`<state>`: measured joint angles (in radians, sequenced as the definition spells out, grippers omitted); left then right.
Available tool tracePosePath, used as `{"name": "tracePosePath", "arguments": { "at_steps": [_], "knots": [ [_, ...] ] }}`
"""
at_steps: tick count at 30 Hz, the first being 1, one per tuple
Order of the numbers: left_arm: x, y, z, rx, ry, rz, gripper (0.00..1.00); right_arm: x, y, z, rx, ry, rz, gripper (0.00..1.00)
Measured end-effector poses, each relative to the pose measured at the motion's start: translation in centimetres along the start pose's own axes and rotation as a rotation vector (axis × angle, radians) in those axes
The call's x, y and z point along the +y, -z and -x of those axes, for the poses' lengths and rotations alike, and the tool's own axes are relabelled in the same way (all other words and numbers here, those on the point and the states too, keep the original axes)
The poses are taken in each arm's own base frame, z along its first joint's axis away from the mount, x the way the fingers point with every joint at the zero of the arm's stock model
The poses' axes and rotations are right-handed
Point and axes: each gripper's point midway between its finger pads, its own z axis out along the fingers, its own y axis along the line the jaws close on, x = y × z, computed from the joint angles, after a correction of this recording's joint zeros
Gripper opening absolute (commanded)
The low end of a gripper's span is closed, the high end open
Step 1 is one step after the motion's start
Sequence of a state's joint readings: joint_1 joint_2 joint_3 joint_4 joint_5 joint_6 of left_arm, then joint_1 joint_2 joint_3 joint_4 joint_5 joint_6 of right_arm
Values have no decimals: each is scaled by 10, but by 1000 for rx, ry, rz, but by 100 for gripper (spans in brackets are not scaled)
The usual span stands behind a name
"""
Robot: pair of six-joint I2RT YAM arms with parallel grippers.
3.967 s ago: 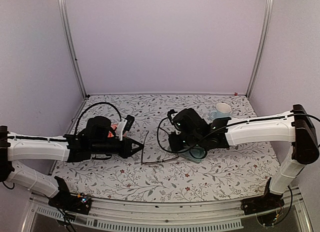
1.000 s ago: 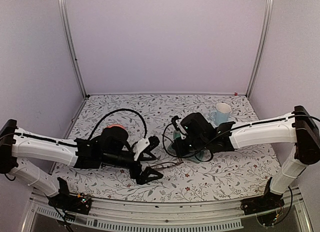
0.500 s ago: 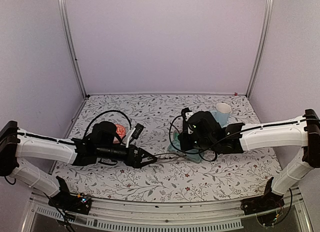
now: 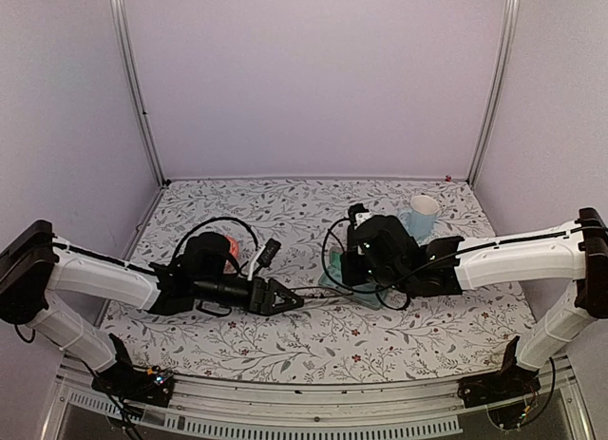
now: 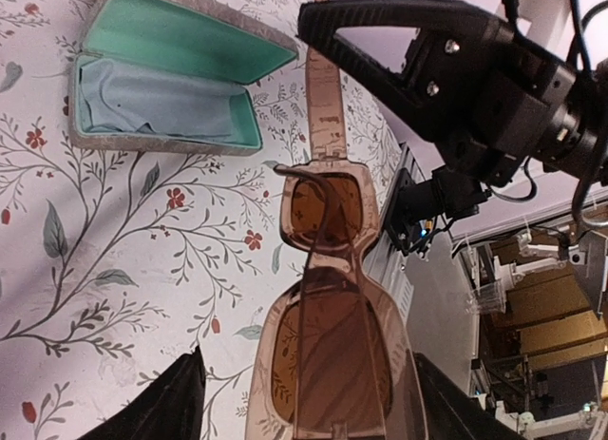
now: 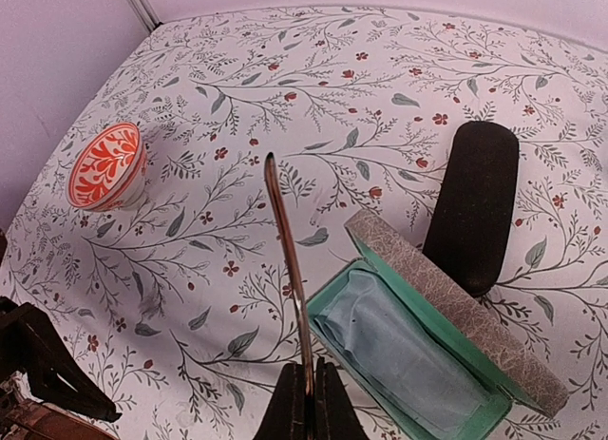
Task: Organize the sunglasses
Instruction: Pass from the right arm to the left
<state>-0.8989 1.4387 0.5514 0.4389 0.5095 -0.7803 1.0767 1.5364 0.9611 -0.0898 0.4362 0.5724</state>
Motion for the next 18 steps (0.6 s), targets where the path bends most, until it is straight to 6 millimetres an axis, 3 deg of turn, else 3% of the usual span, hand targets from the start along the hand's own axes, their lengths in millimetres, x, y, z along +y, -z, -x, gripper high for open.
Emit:
{"name": "tracePosePath", "arguments": {
  "at_steps": [18],
  "knots": [
    [-7,-3,6,-10,7,-40,36,2,2,-1,-11,-6,-9,0]
  ]
}}
